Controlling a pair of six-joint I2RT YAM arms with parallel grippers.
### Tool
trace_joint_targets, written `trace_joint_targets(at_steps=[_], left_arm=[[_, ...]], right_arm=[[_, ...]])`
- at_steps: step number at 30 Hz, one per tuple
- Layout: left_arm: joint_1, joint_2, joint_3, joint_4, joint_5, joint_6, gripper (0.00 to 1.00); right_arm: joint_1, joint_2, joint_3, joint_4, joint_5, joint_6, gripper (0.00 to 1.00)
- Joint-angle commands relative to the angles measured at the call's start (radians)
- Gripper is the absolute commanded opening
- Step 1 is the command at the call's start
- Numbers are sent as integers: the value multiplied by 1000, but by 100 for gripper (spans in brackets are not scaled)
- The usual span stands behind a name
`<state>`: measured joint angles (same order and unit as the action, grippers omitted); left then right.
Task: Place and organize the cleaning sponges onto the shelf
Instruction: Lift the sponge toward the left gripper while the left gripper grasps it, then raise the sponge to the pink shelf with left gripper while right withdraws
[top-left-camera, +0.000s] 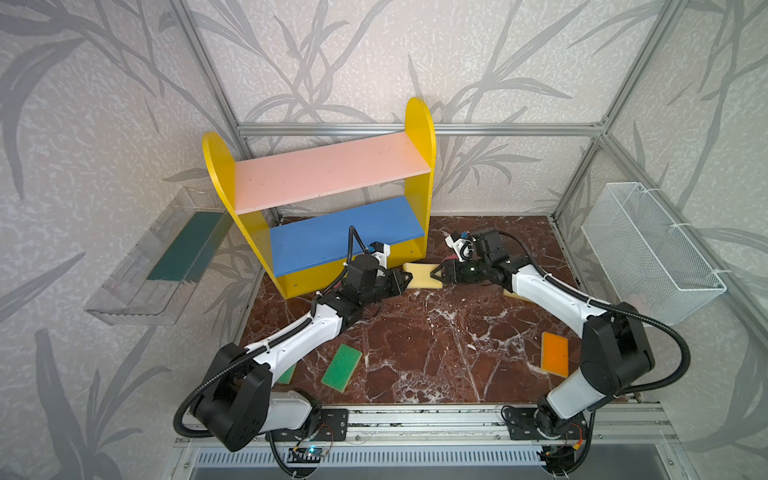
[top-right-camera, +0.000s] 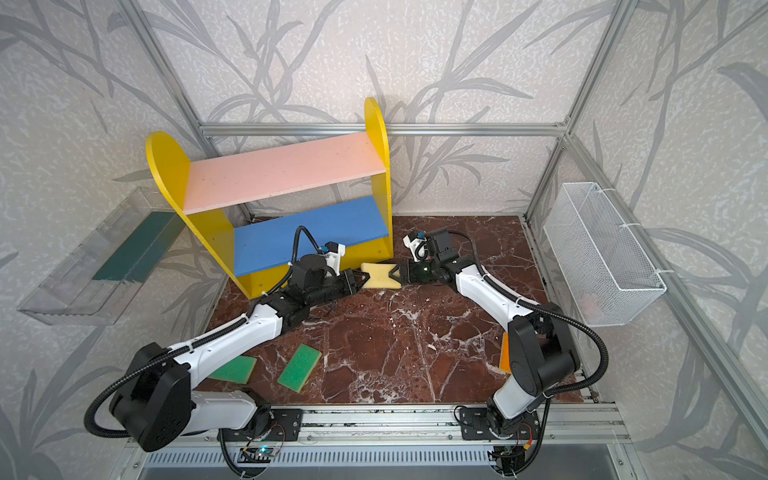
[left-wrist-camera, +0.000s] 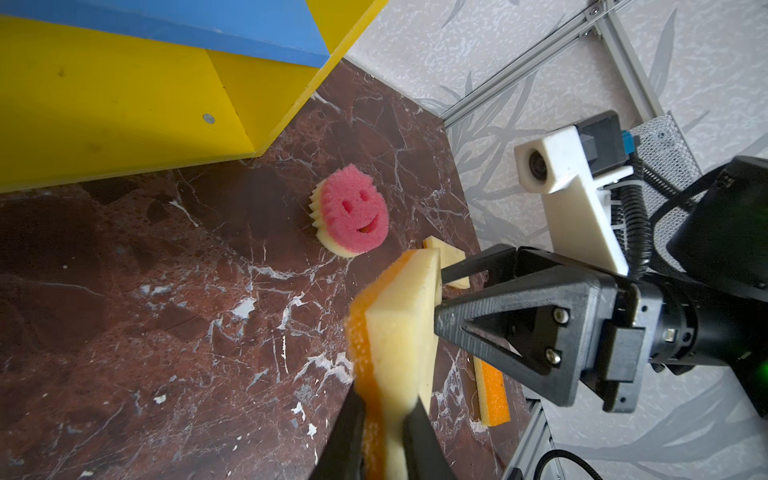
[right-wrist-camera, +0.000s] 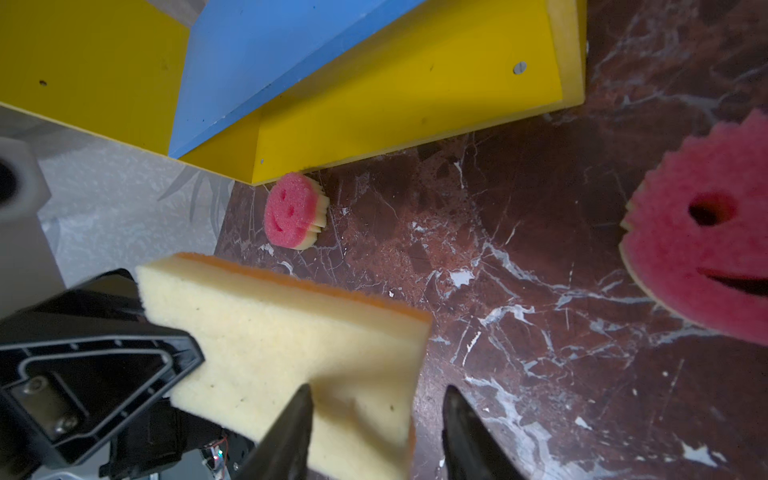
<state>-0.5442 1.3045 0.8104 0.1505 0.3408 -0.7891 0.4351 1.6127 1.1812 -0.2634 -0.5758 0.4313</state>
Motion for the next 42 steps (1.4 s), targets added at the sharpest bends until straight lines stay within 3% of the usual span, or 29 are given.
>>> trace_joint_targets(at_steps=[1, 3, 9, 12, 16, 22, 32, 36, 42], left_arm=[[1, -90, 11, -20, -43, -19, 15], [1, -128, 29, -49, -52, -21, 15], [3, -217, 163, -177, -78, -5, 16], [13, -213, 281, -274, -88, 18, 16], [35, -194, 427, -359, -130, 40, 16], [81, -79, 656, -433, -146, 47, 16], [185, 206, 1041, -497, -68, 32, 16], [208, 247, 1053, -418, -131, -8, 14], [237, 372, 1169, -412, -109, -69, 15]], right_arm=[[4, -58, 17, -10, 16, -13, 63], [-3, -90, 3, -13, 26, -10, 68], [-103, -266, -130, 44, 56, 63, 69], [-153, -388, -236, 117, 93, 113, 72], [-171, -478, -275, 83, 128, 95, 75], [-172, -473, -306, 83, 99, 89, 76], [-173, -438, -315, 90, 84, 55, 76], [-173, -418, -329, 117, 71, 65, 76], [-172, -390, -325, 115, 51, 61, 75]])
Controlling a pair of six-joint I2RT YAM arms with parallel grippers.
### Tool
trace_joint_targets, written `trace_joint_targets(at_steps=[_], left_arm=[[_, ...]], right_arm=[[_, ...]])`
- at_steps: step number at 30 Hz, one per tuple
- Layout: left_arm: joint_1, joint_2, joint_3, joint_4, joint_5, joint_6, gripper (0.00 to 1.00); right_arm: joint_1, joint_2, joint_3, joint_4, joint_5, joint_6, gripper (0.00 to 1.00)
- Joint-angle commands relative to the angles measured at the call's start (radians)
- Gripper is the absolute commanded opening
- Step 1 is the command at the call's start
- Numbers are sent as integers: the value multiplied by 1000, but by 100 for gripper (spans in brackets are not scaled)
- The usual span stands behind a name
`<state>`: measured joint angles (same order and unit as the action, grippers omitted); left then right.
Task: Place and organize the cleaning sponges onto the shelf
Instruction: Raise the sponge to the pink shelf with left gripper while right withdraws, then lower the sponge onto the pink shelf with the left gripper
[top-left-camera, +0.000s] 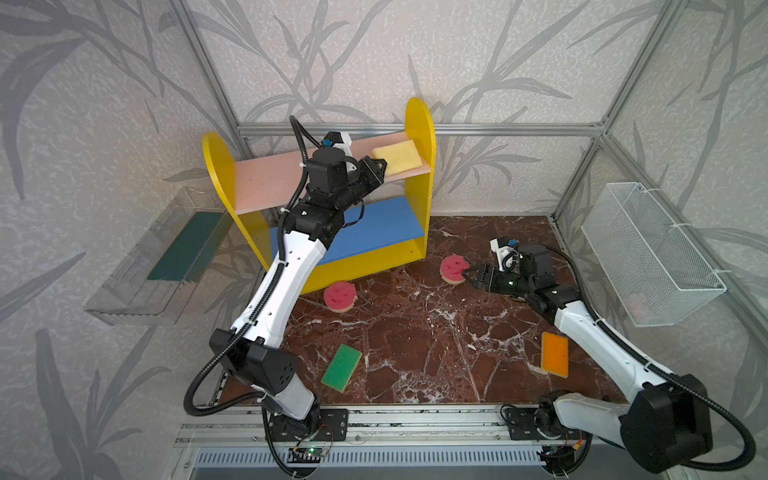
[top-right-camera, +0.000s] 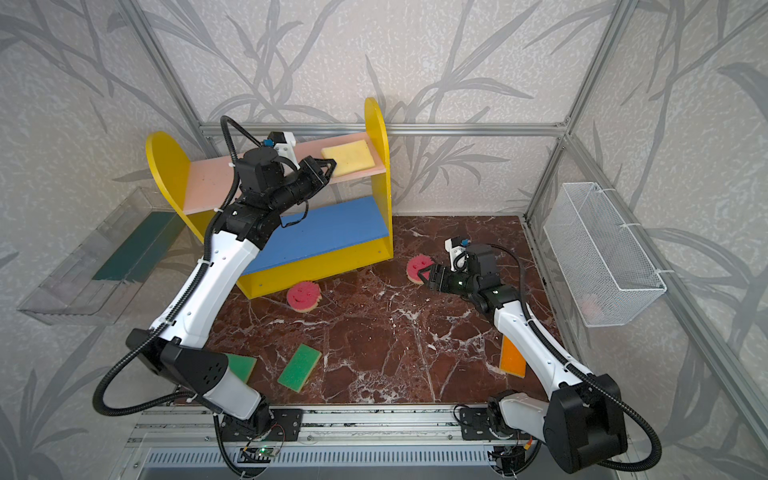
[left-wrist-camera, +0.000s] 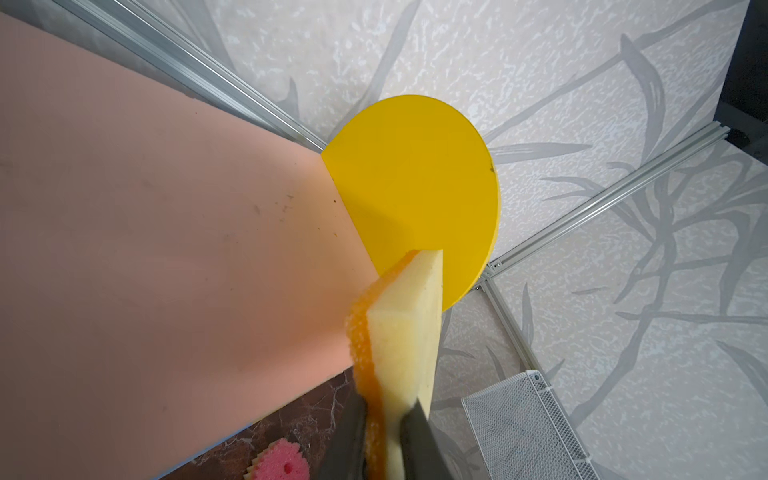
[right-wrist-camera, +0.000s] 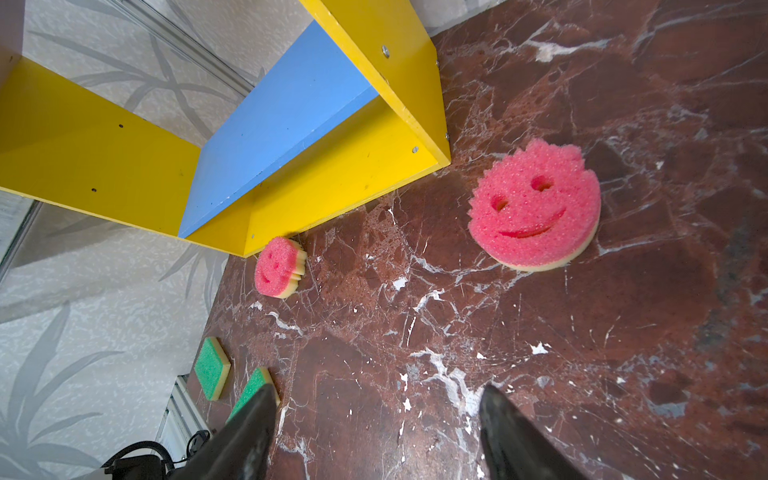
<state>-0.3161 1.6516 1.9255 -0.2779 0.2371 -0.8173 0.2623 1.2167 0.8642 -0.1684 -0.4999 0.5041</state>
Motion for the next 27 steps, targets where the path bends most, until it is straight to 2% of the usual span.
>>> trace_joint_targets(at_steps=[1, 6, 10, 16, 22, 27], left_arm=[[9, 30, 53, 21, -24, -46, 14], [7, 6, -73, 160, -188, -130, 13], [-38, -11, -178, 304, -371, -165, 13], [-126, 52, -121, 333, -516, -132, 13], [-184, 105, -77, 328, -587, -127, 41], [-212, 122, -77, 330, -640, -136, 53]], right_arm=[[1, 7, -10, 24, -25, -11, 75], [2, 27, -19, 46, -29, 2, 75], [2, 32, -20, 42, -27, 1, 75], [2, 30, -30, 40, -13, -4, 75], [2, 28, -33, 40, -15, -5, 75], [2, 24, -39, 46, -15, -4, 75]])
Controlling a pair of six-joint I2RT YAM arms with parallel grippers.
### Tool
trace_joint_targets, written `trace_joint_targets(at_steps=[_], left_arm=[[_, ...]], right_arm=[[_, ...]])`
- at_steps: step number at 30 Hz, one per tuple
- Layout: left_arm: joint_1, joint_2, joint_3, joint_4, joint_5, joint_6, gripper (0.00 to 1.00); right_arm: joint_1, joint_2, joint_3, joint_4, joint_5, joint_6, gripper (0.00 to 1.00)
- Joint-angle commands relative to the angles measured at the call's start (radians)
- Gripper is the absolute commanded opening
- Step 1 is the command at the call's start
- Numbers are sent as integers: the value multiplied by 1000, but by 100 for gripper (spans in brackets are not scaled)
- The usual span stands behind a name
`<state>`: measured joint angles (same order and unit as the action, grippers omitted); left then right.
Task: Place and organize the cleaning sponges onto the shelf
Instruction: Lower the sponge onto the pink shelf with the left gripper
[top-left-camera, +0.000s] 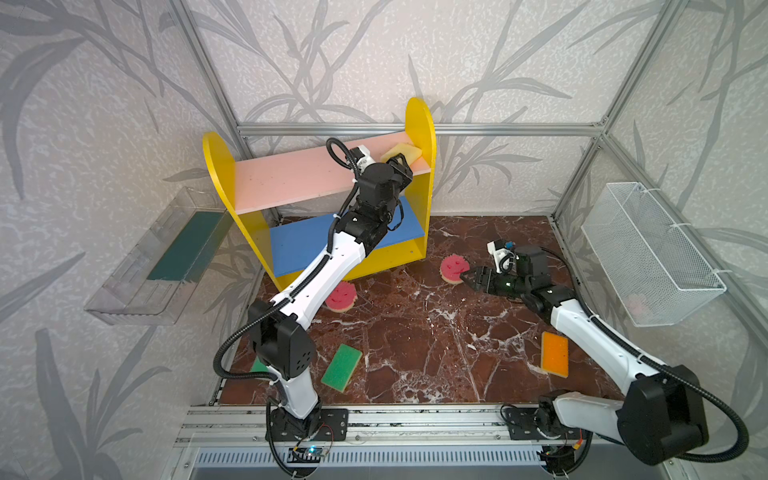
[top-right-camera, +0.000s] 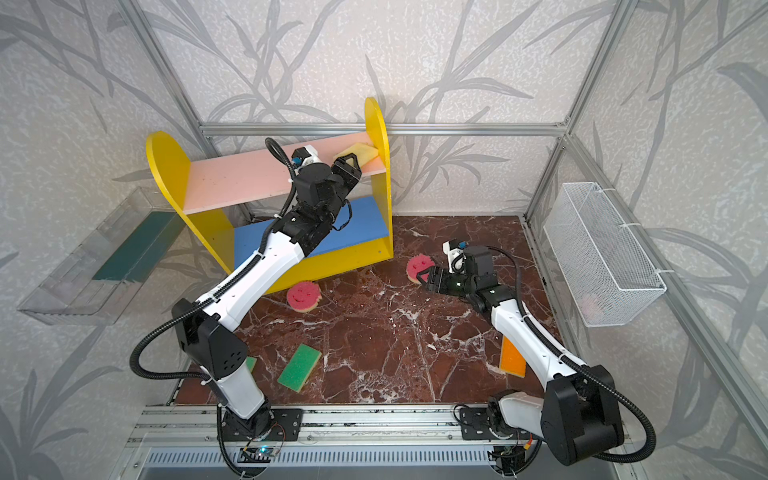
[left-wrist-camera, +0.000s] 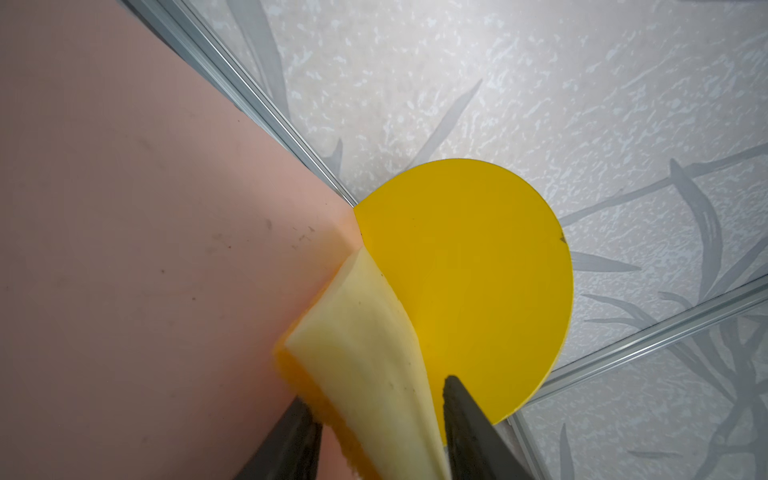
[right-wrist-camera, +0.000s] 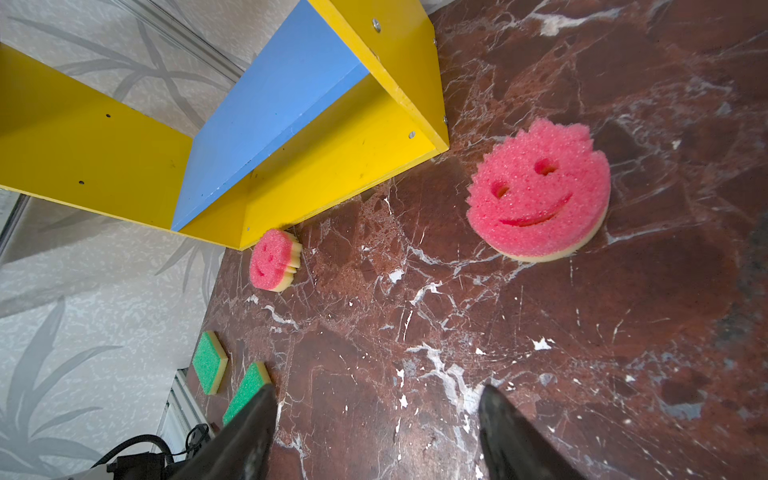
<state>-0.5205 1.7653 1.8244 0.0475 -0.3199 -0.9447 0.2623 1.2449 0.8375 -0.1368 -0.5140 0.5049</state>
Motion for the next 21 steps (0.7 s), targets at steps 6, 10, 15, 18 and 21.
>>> trace_joint_targets(at_steps=[6, 10, 15, 18, 21], left_arm=[[-29, 38, 78, -11, -60, 22, 69], [-61, 59, 105, 3, -47, 70, 76], [-80, 94, 125, -2, -41, 58, 77], [-89, 106, 127, -1, -37, 44, 76], [-96, 106, 124, -1, -45, 51, 77]], right_arm=[[2, -4, -18, 22, -4, 0, 75], [2, 1, -19, 26, -6, 1, 75], [2, -2, -18, 20, -6, -2, 75], [2, -3, -18, 19, -5, -3, 75], [2, 1, -17, 19, -7, -2, 74]])
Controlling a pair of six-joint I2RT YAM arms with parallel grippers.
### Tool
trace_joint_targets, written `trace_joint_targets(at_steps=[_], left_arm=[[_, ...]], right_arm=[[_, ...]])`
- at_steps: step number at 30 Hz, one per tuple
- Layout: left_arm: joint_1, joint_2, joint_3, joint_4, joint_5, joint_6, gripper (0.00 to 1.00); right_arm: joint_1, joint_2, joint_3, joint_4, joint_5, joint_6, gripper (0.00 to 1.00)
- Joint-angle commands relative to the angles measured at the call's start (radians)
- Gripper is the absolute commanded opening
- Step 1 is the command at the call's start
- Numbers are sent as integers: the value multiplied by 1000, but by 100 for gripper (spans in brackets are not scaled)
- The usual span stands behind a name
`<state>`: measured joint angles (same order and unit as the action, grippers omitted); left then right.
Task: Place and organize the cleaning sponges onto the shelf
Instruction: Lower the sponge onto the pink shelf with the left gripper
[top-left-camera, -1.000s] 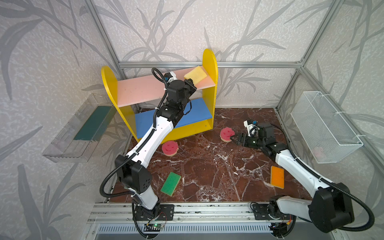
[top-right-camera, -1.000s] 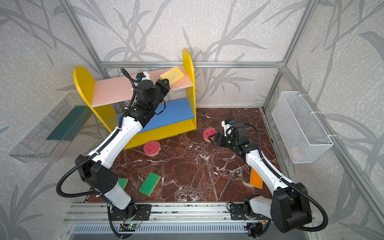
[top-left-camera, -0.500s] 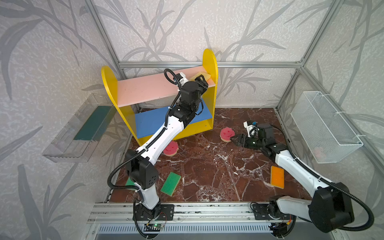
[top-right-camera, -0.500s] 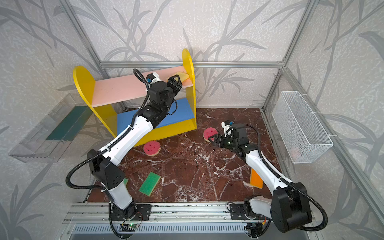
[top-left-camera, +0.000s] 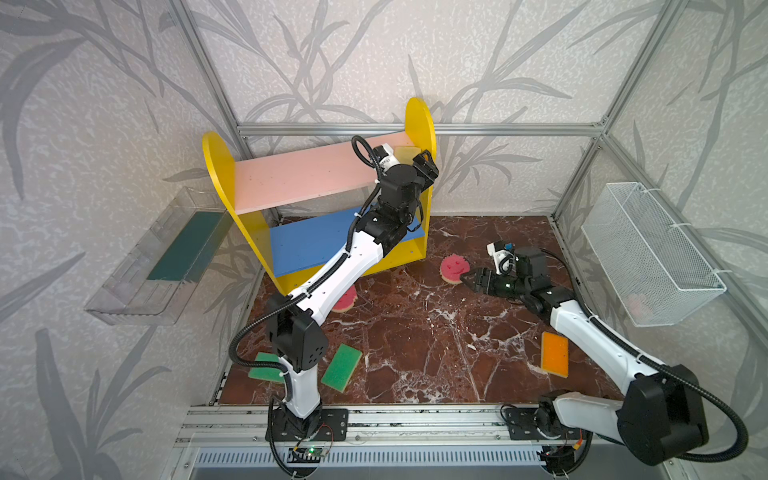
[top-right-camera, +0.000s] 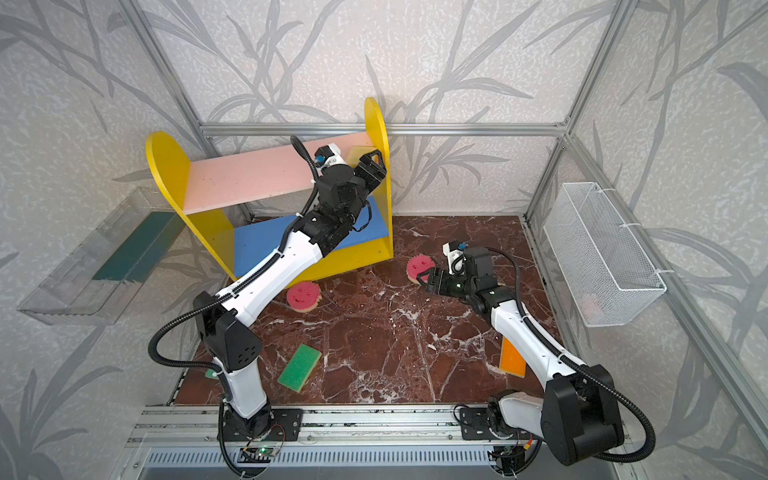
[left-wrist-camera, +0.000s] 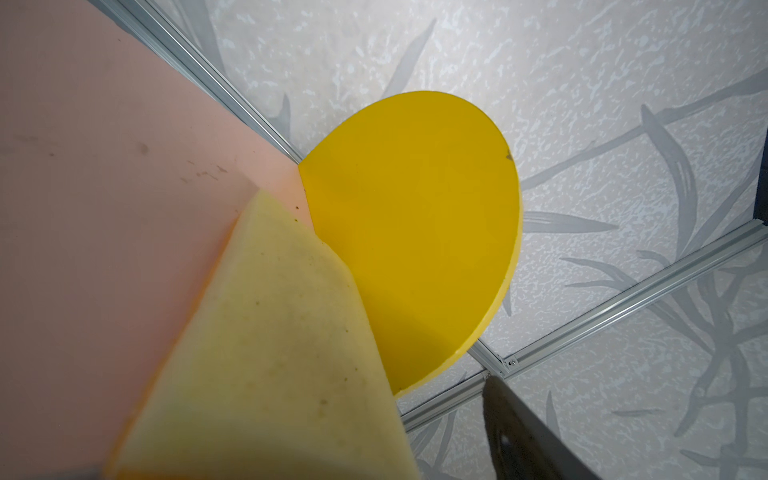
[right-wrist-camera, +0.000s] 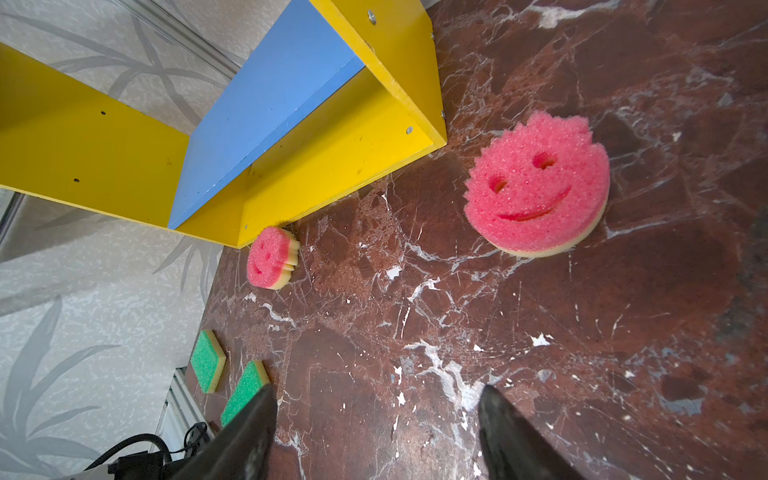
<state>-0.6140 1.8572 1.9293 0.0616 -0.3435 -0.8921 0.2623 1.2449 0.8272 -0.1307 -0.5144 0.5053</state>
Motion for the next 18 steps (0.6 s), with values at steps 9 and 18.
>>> trace_joint_targets(at_steps=[9, 18], left_arm=[[13, -98, -117, 30, -50, 49, 96], [59, -151, -170, -20, 95, -13, 99]], right_arm=[[3, -1, 0, 11, -17, -6, 76], [4, -5, 54, -6, -24, -8, 76]])
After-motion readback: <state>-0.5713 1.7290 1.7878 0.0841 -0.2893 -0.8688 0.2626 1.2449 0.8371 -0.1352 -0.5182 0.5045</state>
